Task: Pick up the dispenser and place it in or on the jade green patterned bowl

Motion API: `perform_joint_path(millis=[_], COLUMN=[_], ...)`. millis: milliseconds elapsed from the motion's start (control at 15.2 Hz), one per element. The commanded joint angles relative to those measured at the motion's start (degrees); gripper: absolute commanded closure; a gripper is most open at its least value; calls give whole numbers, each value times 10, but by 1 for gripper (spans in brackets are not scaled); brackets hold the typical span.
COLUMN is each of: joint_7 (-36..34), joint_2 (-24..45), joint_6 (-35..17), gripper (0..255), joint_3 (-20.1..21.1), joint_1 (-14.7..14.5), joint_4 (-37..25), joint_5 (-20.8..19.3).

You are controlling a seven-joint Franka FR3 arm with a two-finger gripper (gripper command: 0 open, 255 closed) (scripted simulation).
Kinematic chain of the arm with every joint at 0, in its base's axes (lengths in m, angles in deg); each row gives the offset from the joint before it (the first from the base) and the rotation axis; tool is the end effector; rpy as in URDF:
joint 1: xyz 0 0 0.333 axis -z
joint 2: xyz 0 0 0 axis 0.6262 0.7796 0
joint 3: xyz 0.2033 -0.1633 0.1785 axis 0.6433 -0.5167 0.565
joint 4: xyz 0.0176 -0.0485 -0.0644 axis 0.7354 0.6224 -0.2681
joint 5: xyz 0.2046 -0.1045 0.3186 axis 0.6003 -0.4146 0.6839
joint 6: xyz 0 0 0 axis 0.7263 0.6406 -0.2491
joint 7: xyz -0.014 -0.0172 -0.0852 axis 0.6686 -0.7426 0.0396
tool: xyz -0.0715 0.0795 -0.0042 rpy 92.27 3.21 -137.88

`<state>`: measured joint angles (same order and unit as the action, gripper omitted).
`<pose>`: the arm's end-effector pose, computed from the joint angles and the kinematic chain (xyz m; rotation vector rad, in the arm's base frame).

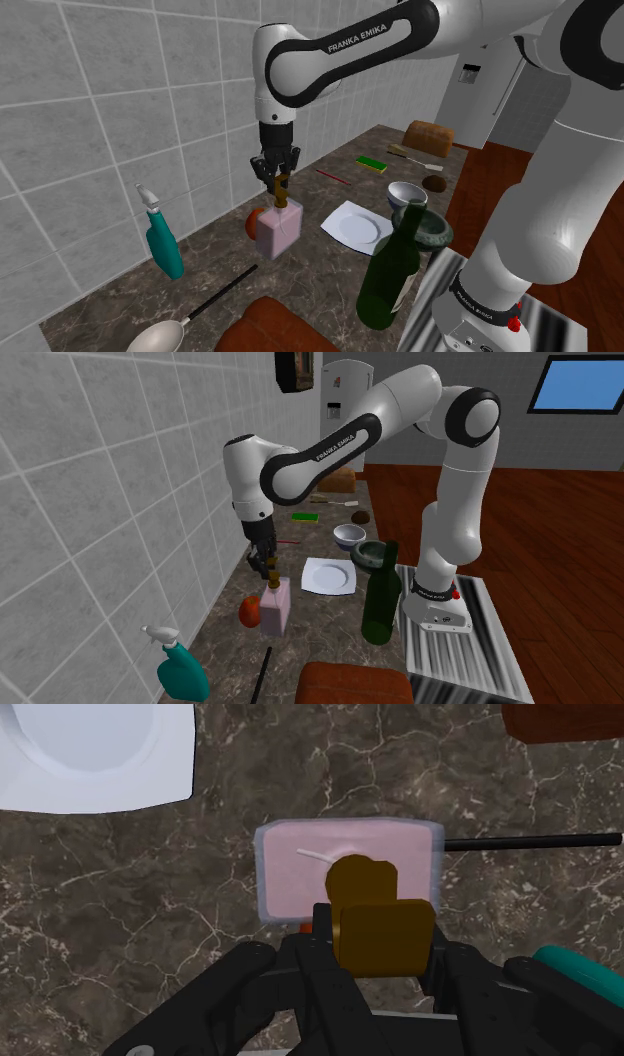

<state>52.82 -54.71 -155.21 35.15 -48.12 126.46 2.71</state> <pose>0.4878 0.2380 0.4258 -3.1037 -0.1131 0.1776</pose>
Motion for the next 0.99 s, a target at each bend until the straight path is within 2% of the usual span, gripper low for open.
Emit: perform_joint_path(millis=[0, 924], joint_7=[-1, -4], joint_2=[-5, -27], joint_6=[15, 120], gripper=[255, 255], joint_3=[0, -2], joint_1=[0, 2], joint_4=[-10, -94], joint_5=[1, 5])
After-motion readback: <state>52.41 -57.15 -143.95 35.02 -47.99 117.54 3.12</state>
